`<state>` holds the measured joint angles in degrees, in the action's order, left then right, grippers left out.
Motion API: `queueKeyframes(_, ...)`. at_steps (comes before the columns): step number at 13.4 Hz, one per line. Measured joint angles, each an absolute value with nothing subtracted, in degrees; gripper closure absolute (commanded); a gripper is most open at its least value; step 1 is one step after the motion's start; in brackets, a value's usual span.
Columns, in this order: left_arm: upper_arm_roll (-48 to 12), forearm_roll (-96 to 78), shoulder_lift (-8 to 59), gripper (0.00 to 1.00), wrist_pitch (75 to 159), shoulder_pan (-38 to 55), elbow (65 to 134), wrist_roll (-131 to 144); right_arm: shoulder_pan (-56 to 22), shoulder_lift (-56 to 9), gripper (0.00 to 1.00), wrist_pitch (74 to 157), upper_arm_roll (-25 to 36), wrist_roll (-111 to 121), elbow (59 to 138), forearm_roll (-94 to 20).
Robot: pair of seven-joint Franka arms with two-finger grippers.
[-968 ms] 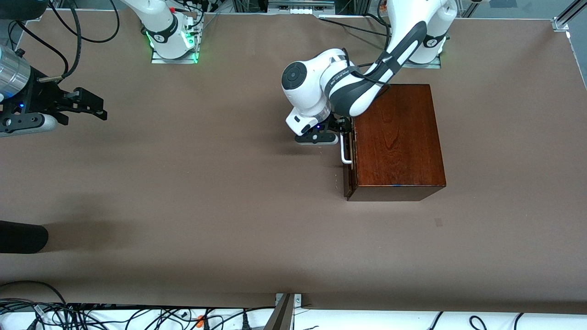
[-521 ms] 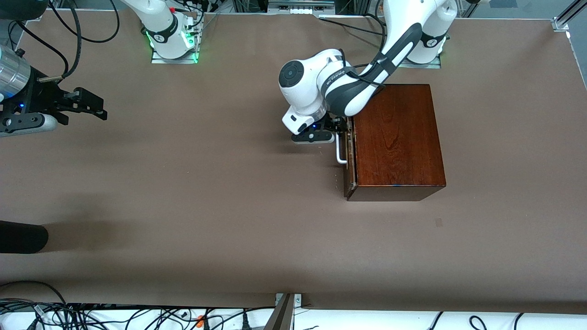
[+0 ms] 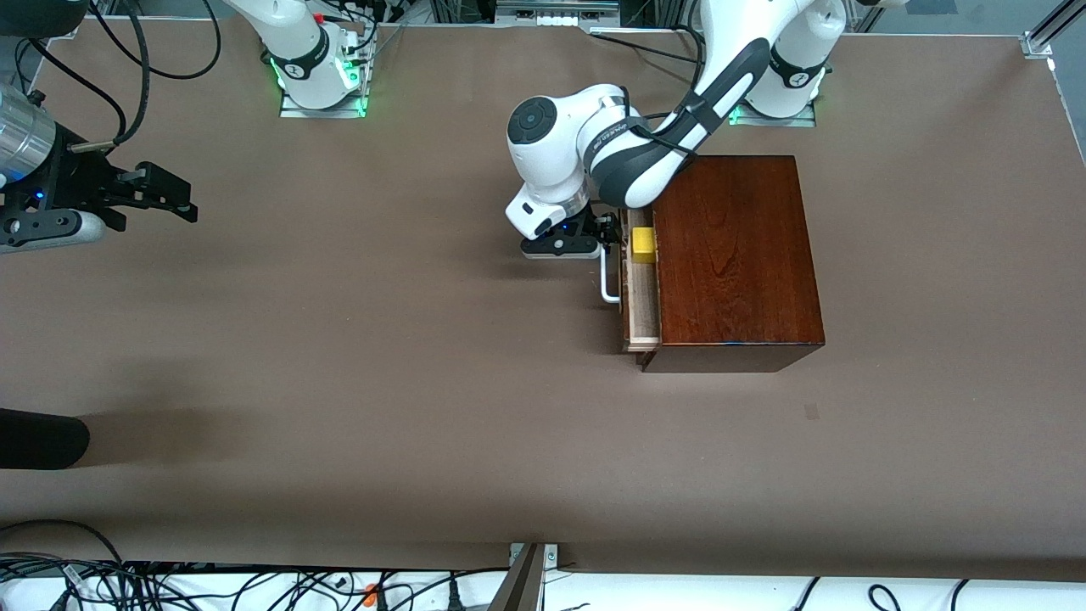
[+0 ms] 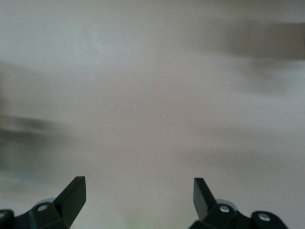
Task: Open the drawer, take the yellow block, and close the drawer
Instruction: 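Pull the drawer open by its handle with the left gripper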
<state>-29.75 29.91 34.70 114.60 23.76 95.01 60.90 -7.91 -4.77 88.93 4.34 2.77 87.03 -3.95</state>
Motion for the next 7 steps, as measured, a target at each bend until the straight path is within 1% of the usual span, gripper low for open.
queueKeyframes(7,-29.8,29.3,35.3,0.00,117.7,24.7,94.1,61.5,-7.9,-4.8,0.00,88.9,4.3,2.8,87.0,-4.0)
